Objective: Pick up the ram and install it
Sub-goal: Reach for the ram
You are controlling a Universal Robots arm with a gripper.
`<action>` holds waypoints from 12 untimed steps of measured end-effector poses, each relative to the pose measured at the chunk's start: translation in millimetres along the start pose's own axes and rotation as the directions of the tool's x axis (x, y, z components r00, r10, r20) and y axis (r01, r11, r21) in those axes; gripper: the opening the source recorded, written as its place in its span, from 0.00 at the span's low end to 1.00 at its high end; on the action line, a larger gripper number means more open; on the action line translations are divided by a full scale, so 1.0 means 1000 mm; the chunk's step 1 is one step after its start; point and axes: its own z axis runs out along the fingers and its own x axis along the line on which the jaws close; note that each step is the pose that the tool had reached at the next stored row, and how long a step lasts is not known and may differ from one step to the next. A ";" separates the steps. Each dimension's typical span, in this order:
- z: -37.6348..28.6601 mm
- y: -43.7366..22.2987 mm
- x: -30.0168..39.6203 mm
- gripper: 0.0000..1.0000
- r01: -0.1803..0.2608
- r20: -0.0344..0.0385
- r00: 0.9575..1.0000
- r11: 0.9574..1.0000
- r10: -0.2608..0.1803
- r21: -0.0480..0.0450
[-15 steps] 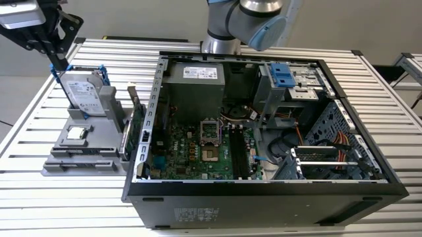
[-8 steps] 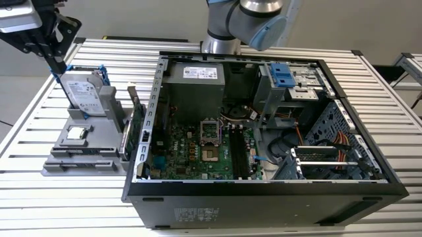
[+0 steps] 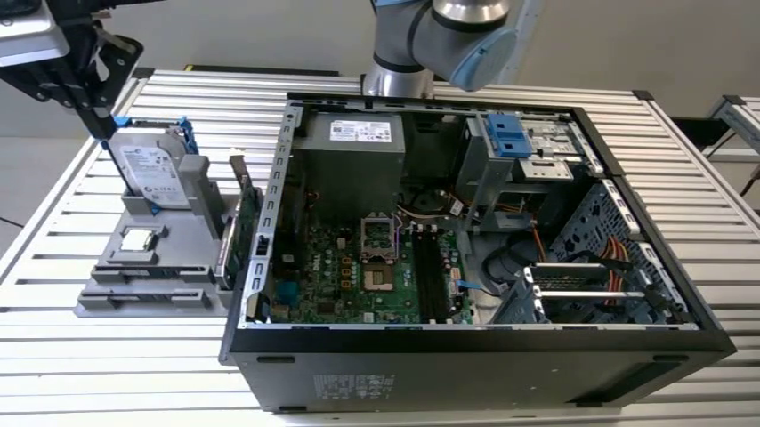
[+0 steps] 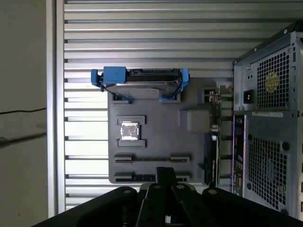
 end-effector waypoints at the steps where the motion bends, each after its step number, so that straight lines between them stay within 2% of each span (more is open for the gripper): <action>1: 0.0000 -0.0018 0.0000 0.00 0.000 0.000 1.000 1.000 0.000 0.000; 12: -0.0004 -0.0094 -0.0002 0.00 0.000 -0.001 1.000 1.000 0.000 0.000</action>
